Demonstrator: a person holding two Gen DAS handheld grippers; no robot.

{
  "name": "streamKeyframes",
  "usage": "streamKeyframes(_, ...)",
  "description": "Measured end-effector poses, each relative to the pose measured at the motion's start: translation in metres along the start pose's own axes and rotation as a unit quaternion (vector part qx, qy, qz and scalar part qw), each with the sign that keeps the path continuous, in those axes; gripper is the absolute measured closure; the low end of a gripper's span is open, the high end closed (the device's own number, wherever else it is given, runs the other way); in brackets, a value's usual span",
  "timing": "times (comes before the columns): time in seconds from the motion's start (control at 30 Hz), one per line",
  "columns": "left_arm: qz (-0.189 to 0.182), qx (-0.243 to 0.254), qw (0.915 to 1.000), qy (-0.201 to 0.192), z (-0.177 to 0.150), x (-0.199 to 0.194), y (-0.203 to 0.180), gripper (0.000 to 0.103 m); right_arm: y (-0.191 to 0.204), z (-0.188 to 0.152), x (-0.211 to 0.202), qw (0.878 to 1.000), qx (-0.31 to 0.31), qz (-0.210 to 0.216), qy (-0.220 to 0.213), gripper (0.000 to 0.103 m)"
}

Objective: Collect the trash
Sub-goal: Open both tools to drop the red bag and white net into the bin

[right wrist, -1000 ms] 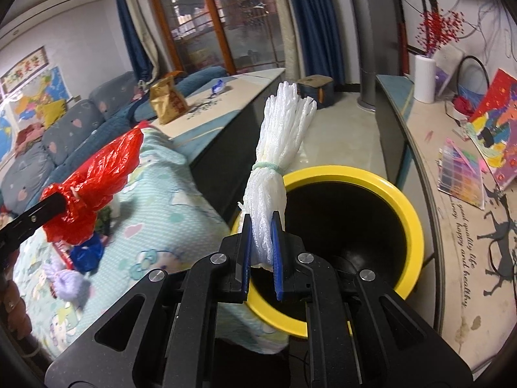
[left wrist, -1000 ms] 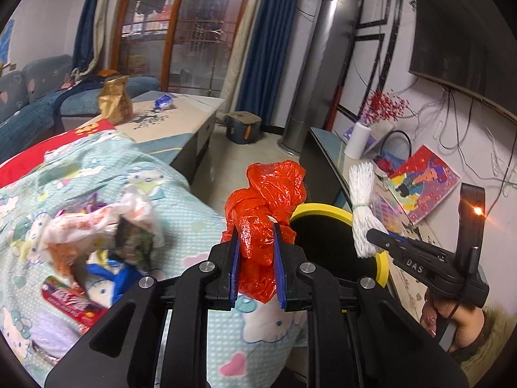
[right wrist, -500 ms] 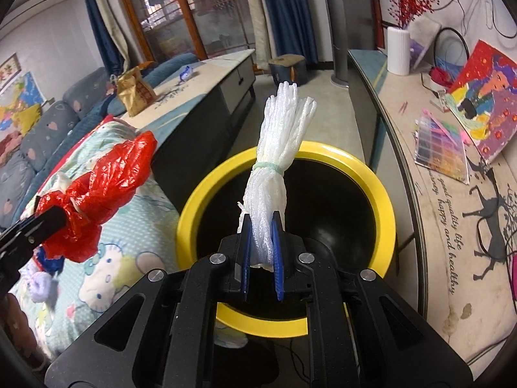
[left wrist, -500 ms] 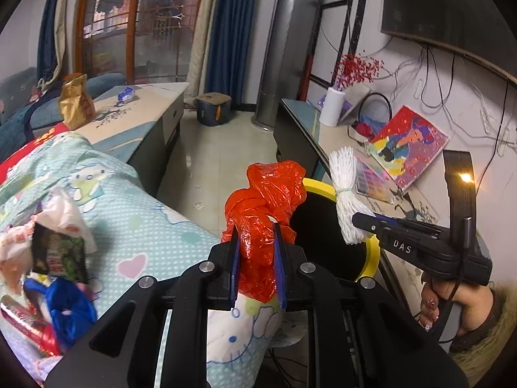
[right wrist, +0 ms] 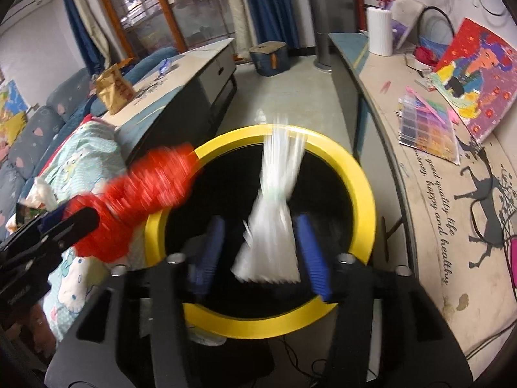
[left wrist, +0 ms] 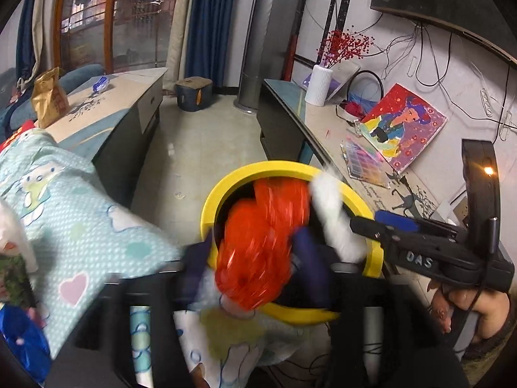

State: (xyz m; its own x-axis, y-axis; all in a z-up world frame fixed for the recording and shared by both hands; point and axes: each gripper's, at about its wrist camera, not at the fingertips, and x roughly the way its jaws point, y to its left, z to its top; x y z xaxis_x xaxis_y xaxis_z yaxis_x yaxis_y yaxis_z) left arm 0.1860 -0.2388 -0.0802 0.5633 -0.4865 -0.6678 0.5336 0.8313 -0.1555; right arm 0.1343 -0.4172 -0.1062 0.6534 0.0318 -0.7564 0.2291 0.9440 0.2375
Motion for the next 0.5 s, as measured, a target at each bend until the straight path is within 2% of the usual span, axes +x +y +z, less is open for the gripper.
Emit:
streamKeyframes(0.07, -0.003, -0.008, 1.0, -0.002, 0.001, 0.001, 0.003, 0.029, -0.002, 0.0, 0.001, 1.0, 0.004, -0.006, 0.003, 0.053)
streamKeyframes(0.1, 0.0, -0.012, 0.9999, -0.006, 0.0, -0.001, 0.004, 0.019, -0.003, 0.0, -0.001, 1.0, 0.006, -0.01, 0.0, 0.048)
streamKeyframes(0.17, 0.003, -0.021, 0.9996, -0.018, -0.002, -0.01, 0.008, 0.01, -0.003, 0.0, -0.004, 1.0, 0.006, -0.015, -0.011, 0.046)
streamKeyframes(0.5, 0.042, -0.043, 0.9958, -0.069, -0.007, -0.062, 0.026, 0.007, 0.028, 0.006, -0.032, 0.997, -0.031, 0.0, -0.071, 0.032)
